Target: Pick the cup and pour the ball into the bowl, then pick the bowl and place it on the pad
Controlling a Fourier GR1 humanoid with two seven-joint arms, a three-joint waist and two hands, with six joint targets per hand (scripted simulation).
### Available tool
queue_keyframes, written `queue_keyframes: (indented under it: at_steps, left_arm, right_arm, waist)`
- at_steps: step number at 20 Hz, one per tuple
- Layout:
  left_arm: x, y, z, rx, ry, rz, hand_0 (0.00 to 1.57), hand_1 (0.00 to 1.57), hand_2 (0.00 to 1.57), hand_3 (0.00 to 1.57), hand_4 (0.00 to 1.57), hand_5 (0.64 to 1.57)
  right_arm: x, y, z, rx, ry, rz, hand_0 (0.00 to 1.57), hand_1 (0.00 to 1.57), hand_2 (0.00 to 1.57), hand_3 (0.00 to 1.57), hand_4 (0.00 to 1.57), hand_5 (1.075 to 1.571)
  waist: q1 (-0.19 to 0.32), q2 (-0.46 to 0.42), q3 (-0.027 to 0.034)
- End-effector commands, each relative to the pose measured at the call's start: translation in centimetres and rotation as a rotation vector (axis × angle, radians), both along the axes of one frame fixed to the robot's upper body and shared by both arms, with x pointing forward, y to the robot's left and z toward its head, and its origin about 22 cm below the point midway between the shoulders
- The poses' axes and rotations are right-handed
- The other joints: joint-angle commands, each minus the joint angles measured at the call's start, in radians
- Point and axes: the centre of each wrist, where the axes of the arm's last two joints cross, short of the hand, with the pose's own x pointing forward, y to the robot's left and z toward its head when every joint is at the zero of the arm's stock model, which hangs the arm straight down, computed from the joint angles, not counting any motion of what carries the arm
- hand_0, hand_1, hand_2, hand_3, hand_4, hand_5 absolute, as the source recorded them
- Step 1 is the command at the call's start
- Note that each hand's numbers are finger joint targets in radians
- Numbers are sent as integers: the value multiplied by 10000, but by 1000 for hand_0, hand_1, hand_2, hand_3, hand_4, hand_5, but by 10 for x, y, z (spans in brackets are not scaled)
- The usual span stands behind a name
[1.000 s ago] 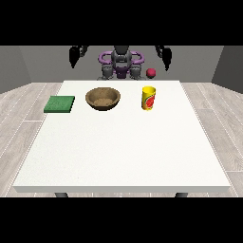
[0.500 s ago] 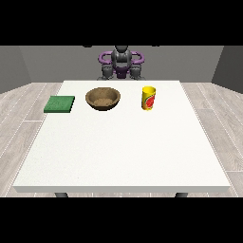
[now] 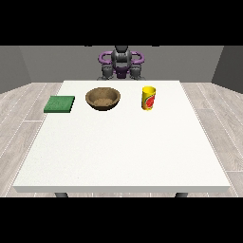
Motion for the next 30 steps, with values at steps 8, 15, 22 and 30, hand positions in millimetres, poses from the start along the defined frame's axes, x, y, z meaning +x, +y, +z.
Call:
queue_keyframes:
  at_steps: [8, 15, 22, 30]
  left_arm:
    - [57, 12, 51, 1311, -4271, 1054, 0, 0, 0, 0, 0, 1483]
    - [75, 48, -7, 2140, -4299, 2255, 0, 0, 0, 0, 0, 1434]
    - [82, 66, -52, 1768, -3556, 2121, 0, 0, 0, 0, 0, 1400]
    - [83, 66, -109, 2107, -3191, 2246, 0, 0, 0, 0, 0, 1444]
  right_arm:
    - [25, -16, 38, -209, -3537, 686, 0, 0, 0, 0, 0, 1568]
    - [12, -17, 60, -94, -4279, 1314, 0, 0, 0, 0, 0, 1568]
    - [23, -71, 71, -56, -4099, 671, 0, 0, 0, 0, 0, 1567]
    - [6, -68, 44, 57, -4142, 712, 0, 0, 0, 0, 0, 1568]
  waist:
    - [-1299, 4808, 19]
    - [-1995, 5504, 6]
    - [-1658, 5126, 12]
    - [-1897, 5219, 13]
